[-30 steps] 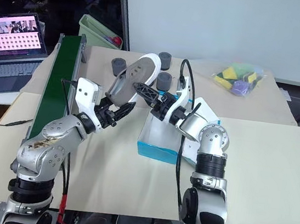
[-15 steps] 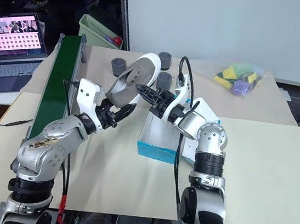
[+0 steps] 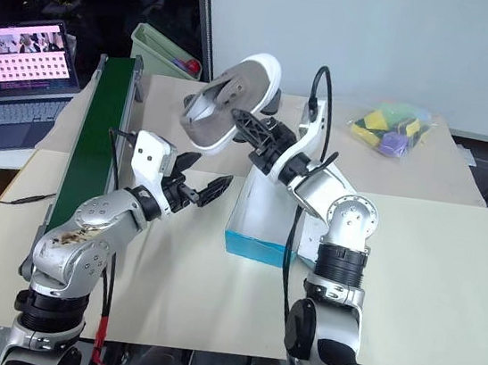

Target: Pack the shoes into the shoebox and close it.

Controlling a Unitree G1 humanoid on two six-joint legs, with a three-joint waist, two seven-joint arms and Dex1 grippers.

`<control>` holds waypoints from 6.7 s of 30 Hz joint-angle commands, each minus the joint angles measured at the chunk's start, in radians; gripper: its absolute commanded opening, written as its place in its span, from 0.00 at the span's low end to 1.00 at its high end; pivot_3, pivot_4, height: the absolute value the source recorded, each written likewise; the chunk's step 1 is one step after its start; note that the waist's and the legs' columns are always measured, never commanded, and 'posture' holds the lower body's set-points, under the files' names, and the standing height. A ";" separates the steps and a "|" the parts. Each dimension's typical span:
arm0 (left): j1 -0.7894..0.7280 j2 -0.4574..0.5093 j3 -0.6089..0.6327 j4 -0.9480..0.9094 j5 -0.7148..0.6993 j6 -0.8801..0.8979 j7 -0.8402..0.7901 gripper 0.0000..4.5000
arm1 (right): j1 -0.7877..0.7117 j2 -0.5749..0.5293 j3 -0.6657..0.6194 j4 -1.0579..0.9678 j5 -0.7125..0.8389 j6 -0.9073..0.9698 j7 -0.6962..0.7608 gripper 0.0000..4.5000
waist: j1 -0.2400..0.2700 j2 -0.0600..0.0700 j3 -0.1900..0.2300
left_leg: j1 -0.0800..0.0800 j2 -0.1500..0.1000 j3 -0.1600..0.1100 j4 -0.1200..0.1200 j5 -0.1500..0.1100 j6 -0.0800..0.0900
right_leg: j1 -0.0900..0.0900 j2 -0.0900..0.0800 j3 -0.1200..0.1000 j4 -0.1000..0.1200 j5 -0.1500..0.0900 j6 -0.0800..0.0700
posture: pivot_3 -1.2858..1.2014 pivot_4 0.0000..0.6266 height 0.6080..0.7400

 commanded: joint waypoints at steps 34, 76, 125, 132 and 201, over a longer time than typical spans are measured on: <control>0.068 0.028 -0.082 -0.039 0.043 -0.106 -0.065 1.00 | -0.314 -0.381 0.482 0.467 -0.615 0.429 0.324 0.56 | -0.001 0.003 0.002 | 0.000 0.000 0.002 -0.001 0.000 0.000 | -0.001 0.000 0.001 -0.002 0.000 0.000 | 0.52 0.24 0.92; 0.063 0.015 0.343 0.101 0.238 -0.003 0.394 1.00 | 0.377 -0.329 0.691 -0.360 -0.818 -0.671 0.728 0.79 | 0.001 0.001 0.000 | 0.003 0.000 -0.002 0.001 0.000 0.000 | 0.002 0.000 -0.001 0.000 0.001 0.001 | 0.52 0.24 0.92; 0.061 0.020 0.336 0.159 0.287 0.089 0.405 1.00 | 0.368 -0.256 0.651 -0.349 -0.830 -0.545 0.669 0.99 | 0.002 0.001 0.000 | 0.003 0.000 -0.002 0.001 0.000 0.000 | 0.002 -0.001 -0.001 0.002 0.001 0.001 | 0.52 0.24 0.92; 0.073 0.029 0.348 0.168 0.289 0.133 0.407 1.00 | 0.369 -0.250 0.644 -0.361 -0.817 -0.521 0.671 0.99 | 0.001 0.001 0.000 | 0.003 0.000 -0.002 0.001 0.000 0.000 | 0.002 -0.001 -0.001 0.002 0.001 0.001 | 0.52 0.24 0.92; 0.117 -0.032 0.096 -0.045 0.225 -0.153 0.174 0.71 | 0.142 -0.019 0.260 -0.143 -0.460 -0.050 0.359 1.00 | 0.000 0.000 0.000 | 0.004 0.000 -0.002 0.000 0.000 -0.001 | 0.002 -0.001 0.000 0.003 0.001 0.000 | 0.52 0.24 0.92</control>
